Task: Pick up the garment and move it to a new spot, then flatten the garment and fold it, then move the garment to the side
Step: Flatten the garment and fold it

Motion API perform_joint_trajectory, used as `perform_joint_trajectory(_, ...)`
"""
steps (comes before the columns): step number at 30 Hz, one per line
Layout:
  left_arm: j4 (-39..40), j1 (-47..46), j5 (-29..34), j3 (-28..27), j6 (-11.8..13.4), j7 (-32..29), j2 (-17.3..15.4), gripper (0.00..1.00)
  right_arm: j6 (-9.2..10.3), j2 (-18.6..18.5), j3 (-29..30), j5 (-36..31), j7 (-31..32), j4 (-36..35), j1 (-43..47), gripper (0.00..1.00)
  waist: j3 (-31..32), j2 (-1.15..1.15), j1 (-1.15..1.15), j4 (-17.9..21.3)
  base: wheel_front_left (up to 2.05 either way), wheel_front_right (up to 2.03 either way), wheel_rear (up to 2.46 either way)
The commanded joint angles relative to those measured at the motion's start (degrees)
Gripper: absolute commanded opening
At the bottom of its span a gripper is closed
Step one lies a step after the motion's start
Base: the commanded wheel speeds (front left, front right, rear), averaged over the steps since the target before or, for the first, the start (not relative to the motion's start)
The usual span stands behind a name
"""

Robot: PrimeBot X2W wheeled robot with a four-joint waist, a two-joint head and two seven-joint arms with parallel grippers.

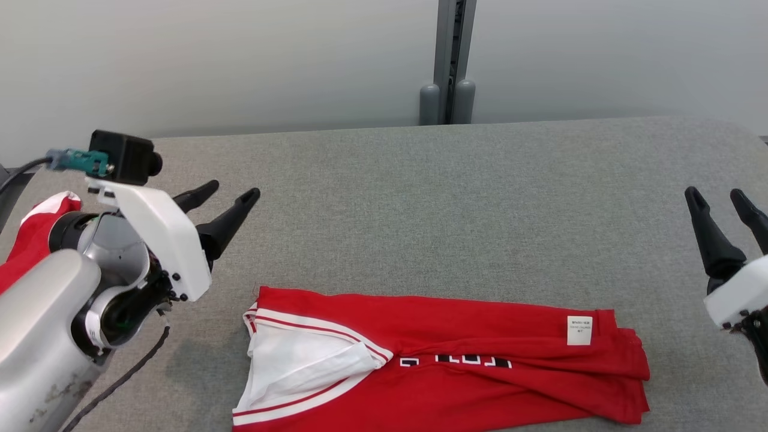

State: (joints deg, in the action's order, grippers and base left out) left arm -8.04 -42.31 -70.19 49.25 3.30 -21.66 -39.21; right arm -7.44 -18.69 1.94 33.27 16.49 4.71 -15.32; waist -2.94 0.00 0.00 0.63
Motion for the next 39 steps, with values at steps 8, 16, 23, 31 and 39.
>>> perform_joint_trajectory(8, 4.35, 13.81, 6.85, -5.94, 8.63, 26.74, 1.11, 1.00, -0.10, 4.00, 3.07, -3.55, -15.41, -1.60, 9.39, 1.00, 0.94, 0.00, 0.00, -0.77, 0.00, 0.00, 0.00)
perform_joint_trajectory(16, 8.03, 25.08, 14.25, -13.03, 14.67, 36.82, 5.31, 1.00, -0.10, 7.07, 4.54, -4.80, -21.34, -1.05, 16.25, 1.00, 0.97, 0.00, 0.00, -1.51, 0.00, 0.00, 0.00)
perform_joint_trajectory(23, 11.32, 34.74, 25.09, -23.68, 13.29, 36.88, 14.75, 1.00, -0.10, 8.45, 3.98, -5.36, -22.60, 0.02, 20.65, 1.00, 1.65, 0.00, 0.00, -2.18, 0.00, 0.00, 0.00)
perform_joint_trajectory(31, 8.75, 37.68, 30.10, -26.83, 7.95, 36.90, 20.17, 1.00, -0.11, 7.37, 2.47, -4.77, -16.87, 2.68, 20.43, 1.00, 1.86, 0.00, 0.00, -2.53, 0.00, 0.00, 0.00)
perform_joint_trajectory(39, 7.72, 36.79, 33.24, -28.22, 5.67, 36.90, 22.50, 1.00, -0.10, 7.34, 1.33, -2.45, -8.67, 11.88, 16.71, 1.00, 1.16, 0.00, 0.00, -3.37, 0.00, 0.00, 0.00)
